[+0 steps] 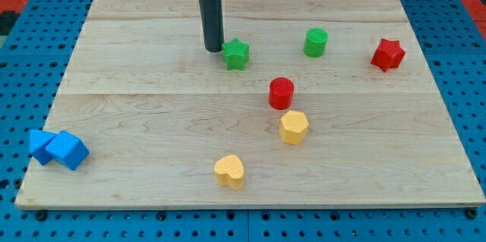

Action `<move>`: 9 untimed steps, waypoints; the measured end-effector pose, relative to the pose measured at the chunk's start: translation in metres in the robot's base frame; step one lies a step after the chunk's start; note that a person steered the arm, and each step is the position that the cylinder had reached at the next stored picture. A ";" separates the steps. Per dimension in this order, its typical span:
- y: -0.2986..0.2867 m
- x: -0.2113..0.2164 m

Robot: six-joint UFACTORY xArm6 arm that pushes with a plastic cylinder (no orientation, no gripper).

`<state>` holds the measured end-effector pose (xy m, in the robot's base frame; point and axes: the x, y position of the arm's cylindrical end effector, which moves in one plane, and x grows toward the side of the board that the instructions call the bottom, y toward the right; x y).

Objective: Push the red circle diagonally to the yellow blocks

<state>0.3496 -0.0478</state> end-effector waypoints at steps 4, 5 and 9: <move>0.033 0.090; 0.068 0.103; 0.188 0.162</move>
<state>0.5117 0.1402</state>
